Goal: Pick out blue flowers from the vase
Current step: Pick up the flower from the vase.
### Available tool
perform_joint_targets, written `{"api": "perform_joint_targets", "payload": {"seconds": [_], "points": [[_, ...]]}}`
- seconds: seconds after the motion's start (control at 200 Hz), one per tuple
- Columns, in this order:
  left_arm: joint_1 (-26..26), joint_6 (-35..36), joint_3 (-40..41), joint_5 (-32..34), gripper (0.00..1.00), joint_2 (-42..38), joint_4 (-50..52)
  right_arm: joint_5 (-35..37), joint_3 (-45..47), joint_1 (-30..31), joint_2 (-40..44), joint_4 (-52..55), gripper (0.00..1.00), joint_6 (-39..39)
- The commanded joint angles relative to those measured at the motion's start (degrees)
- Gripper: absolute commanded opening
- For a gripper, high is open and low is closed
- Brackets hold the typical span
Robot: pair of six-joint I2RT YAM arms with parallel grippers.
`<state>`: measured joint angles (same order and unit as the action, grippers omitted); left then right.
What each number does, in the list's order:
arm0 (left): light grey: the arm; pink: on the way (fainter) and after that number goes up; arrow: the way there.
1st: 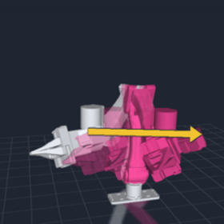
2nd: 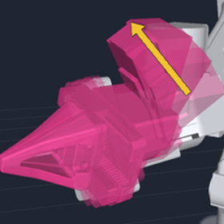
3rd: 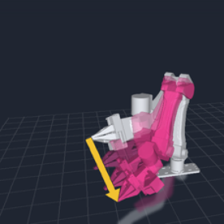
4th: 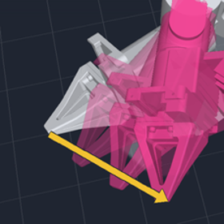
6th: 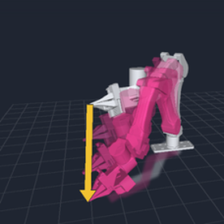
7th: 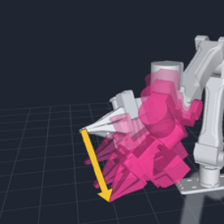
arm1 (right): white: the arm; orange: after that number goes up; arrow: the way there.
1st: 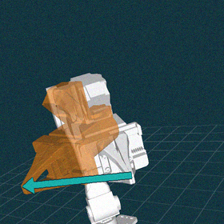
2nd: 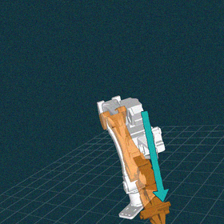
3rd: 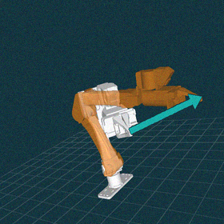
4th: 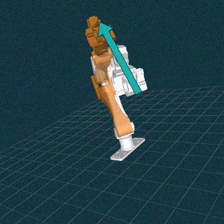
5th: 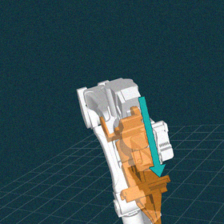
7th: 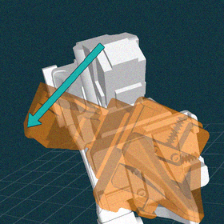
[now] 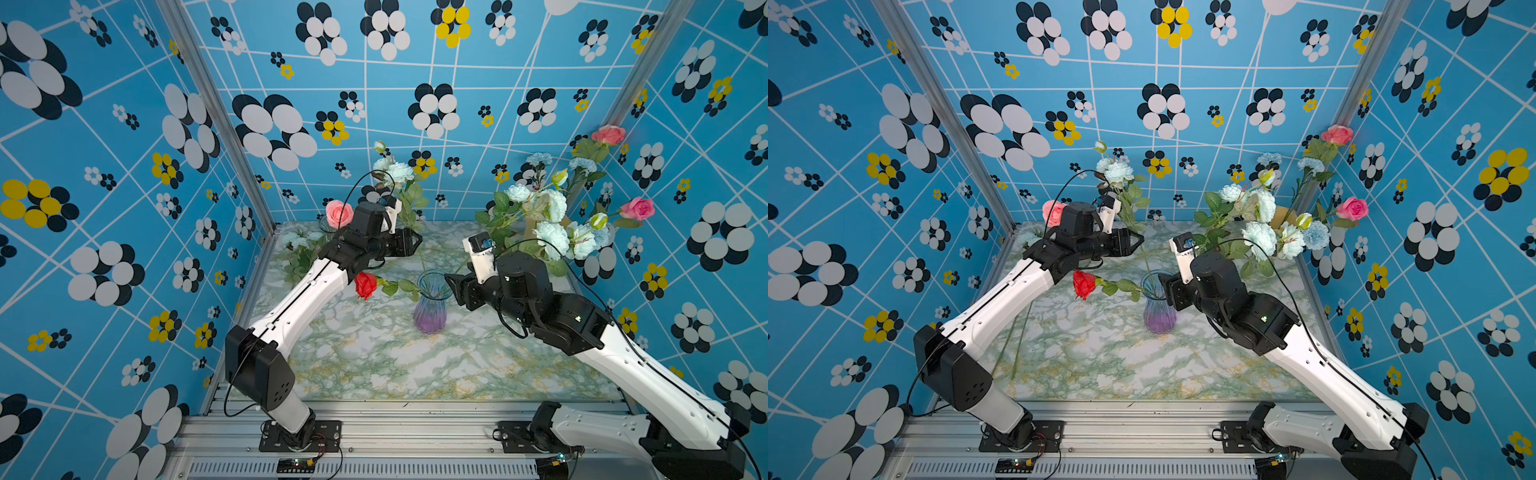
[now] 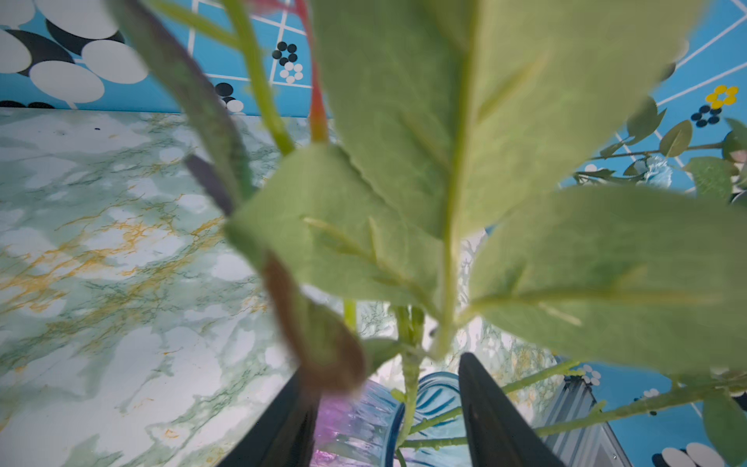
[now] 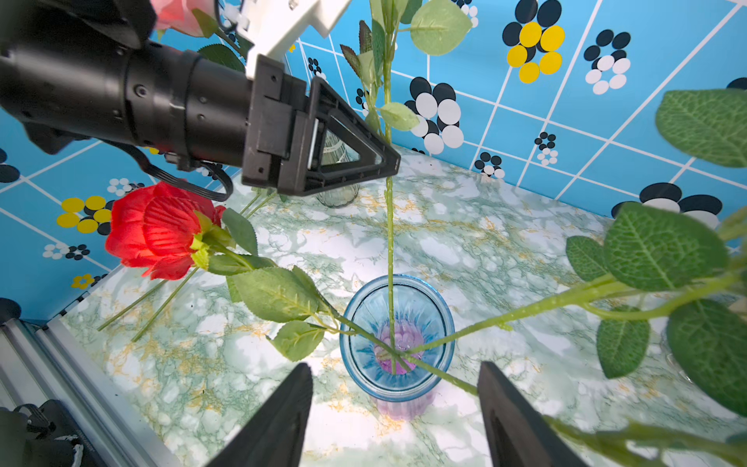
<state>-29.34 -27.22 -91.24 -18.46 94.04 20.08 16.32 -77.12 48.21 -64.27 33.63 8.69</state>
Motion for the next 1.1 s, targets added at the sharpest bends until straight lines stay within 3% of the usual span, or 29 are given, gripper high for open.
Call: {"api": "perform_joint_targets", "payload": {"seconds": [0.0,0.07,0.135,0.515,0.65,0.859,1.094], "points": [[-0.53,-0.02,-1.73,-1.45,0.50,1.24,-0.98,-0.52,0.94,-0.36,1.14,-1.28,0.67,0.93],[-0.81,-0.15,-0.97,-1.23,0.44,1.26,-1.93,-0.32,1.25,-0.44,1.58,-1.35,0.67,0.83],[-0.97,-0.33,-0.54,-1.10,0.33,1.24,-2.48,-0.32,1.45,-0.48,1.77,-1.48,0.67,0.63],[-2.12,1.18,-2.38,-0.68,0.05,-0.41,-1.20,-0.52,2.79,-0.77,1.96,-2.31,0.65,0.96],[-2.37,2.74,-5.53,-0.53,0.00,-0.74,1.33,-0.58,2.70,-0.74,1.96,-2.28,0.64,1.02],[-2.47,5.13,-13.92,-1.33,0.00,-0.44,6.78,0.55,2.61,-0.83,2.31,-2.75,0.66,1.76],[-2.87,8.76,-30.68,-4.64,0.00,2.80,19.12,0.14,0.94,-1.04,1.96,-2.33,0.71,2.03]]}}
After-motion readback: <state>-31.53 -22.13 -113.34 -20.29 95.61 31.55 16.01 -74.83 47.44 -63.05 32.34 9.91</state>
